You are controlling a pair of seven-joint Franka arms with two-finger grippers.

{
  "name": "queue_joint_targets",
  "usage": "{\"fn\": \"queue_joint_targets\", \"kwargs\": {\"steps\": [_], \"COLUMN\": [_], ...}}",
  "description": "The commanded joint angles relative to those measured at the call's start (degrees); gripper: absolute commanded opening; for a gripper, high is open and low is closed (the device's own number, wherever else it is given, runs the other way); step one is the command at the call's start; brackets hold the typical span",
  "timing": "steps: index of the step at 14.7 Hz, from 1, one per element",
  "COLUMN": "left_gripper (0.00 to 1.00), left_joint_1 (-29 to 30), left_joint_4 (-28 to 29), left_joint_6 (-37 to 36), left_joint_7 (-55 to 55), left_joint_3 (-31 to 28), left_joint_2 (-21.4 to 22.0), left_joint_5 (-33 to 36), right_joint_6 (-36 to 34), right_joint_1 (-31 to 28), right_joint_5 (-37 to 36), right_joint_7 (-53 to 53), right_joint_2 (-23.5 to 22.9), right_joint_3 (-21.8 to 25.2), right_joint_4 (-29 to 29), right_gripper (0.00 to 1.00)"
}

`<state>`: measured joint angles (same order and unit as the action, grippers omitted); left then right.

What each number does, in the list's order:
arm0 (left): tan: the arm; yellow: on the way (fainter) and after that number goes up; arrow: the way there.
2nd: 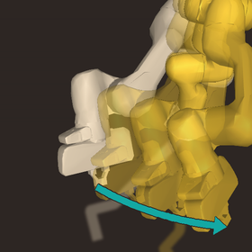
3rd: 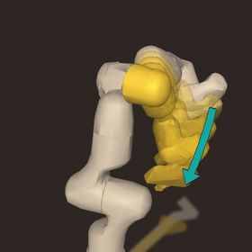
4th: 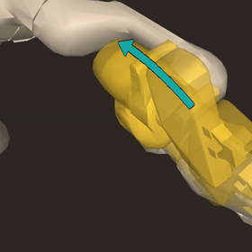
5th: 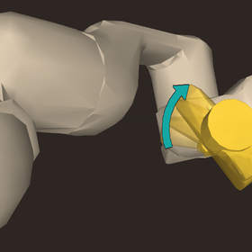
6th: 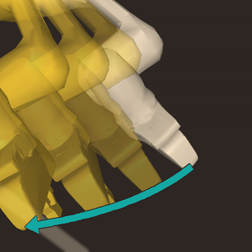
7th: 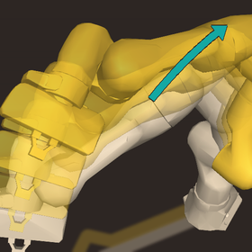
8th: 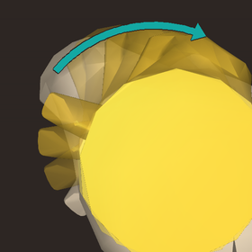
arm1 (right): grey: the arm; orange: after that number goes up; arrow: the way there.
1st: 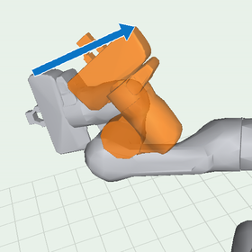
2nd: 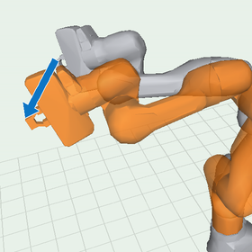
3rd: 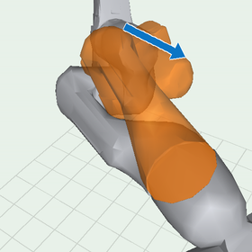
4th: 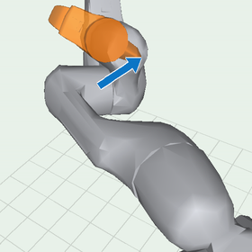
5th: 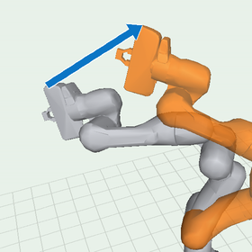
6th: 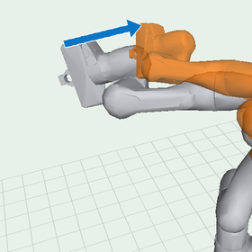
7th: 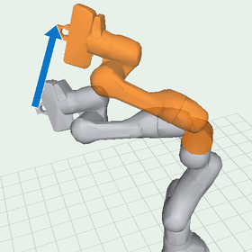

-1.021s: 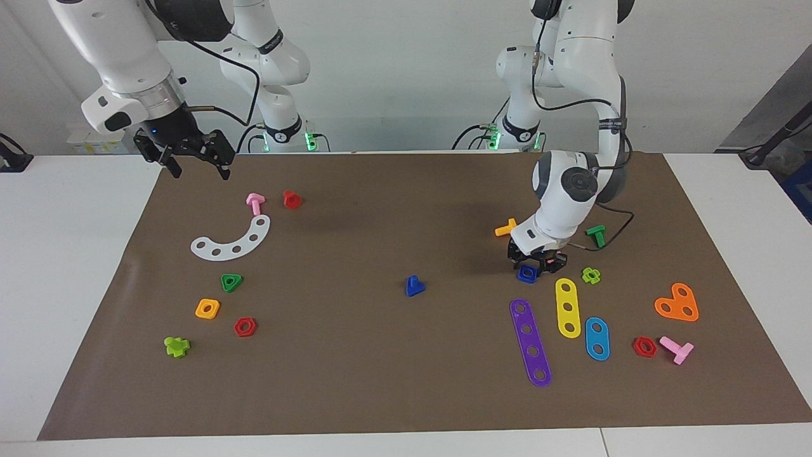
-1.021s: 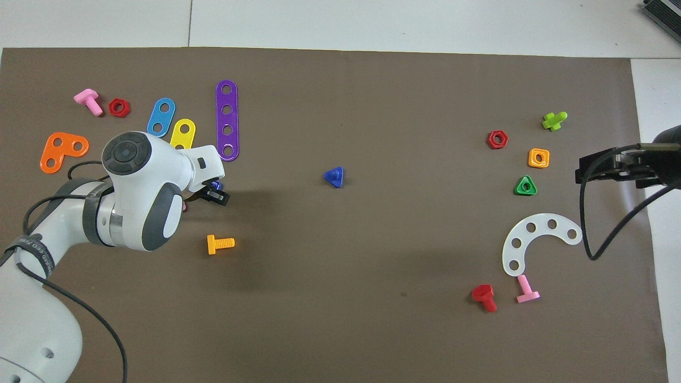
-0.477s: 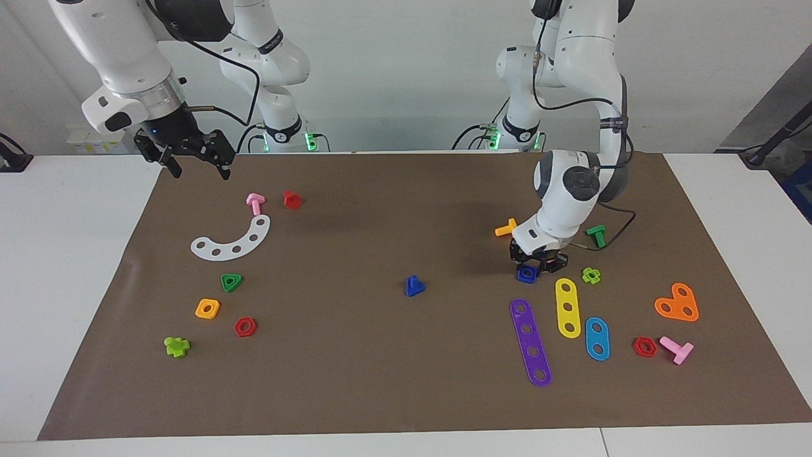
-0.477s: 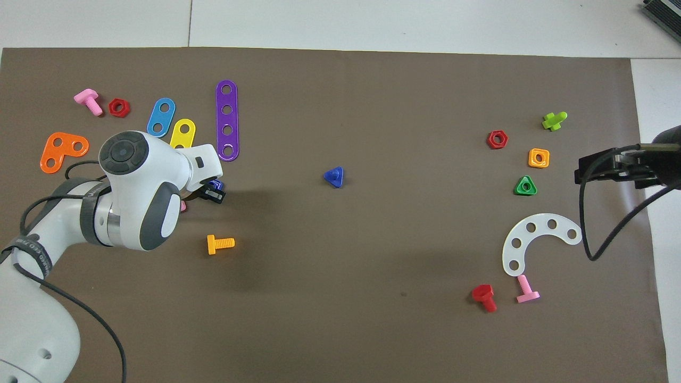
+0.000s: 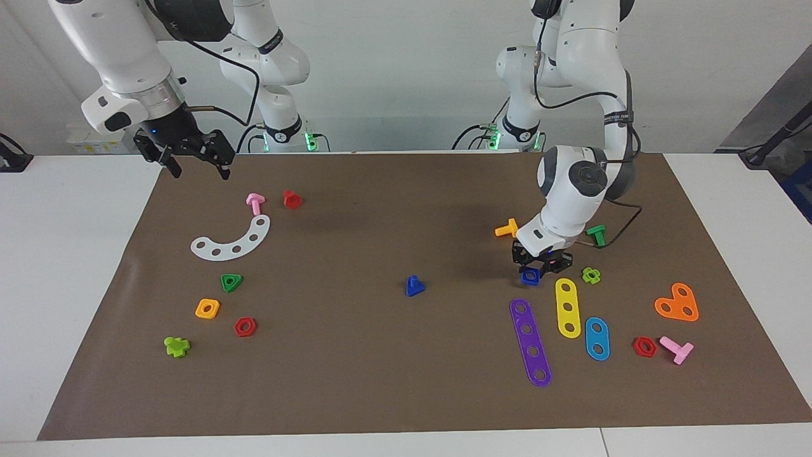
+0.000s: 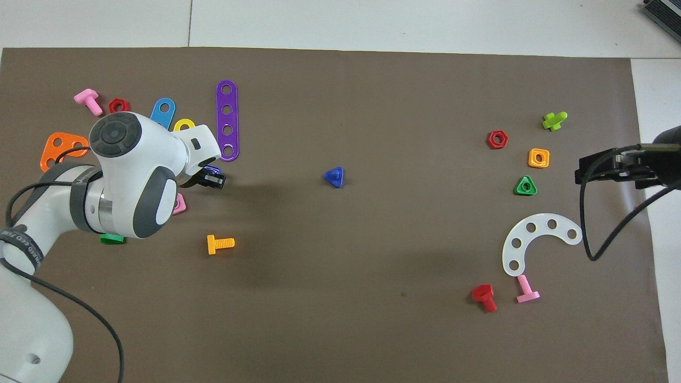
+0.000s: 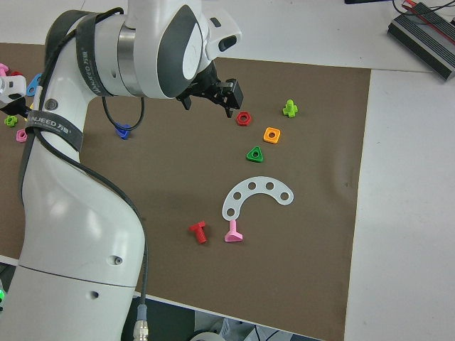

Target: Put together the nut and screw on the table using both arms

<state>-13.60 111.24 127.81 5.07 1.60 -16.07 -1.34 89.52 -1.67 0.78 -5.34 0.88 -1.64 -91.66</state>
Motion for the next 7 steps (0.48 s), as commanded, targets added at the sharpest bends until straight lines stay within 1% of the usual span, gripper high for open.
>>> {"fn": "queue_joint_targets", "kwargs": {"steps": [1, 3, 5, 7], "left_gripper": [0.29, 0.29, 0.29, 0.29], "left_joint_1": [-3.5, -6.3, -9.2, -11.0], "left_joint_4": [-4.9, -5.8, -7.3, -11.2], "left_joint_6": [-4.3, -4.5, -6.2, -9.0], "left_joint_7": [-8.2, -15.9, -23.2, -28.6], "left_joint_3": [-0.8, -0.8, -0.9, -0.7], "left_joint_2": [-1.8, -1.9, -2.0, -3.5], "left_joint_5": [-0.7, -0.7, -0.8, -1.4], "right_joint_6": [1.4, 1.3, 1.2, 0.9], "right_joint_1": [-0.6, -0.6, -0.6, -0.6], "right_joint_5": [0.9, 0.9, 0.9, 0.9], "right_joint_7": [0.3, 0.2, 0.2, 0.2], "right_joint_2": [1.6, 1.6, 1.6, 1.6], "right_joint_3": [-0.2, -0.2, -0.2, -0.2], "right_joint_4": [-2.0, -2.1, -2.1, -2.1], "right_gripper": [1.00, 1.00, 1.00, 1.00]}}
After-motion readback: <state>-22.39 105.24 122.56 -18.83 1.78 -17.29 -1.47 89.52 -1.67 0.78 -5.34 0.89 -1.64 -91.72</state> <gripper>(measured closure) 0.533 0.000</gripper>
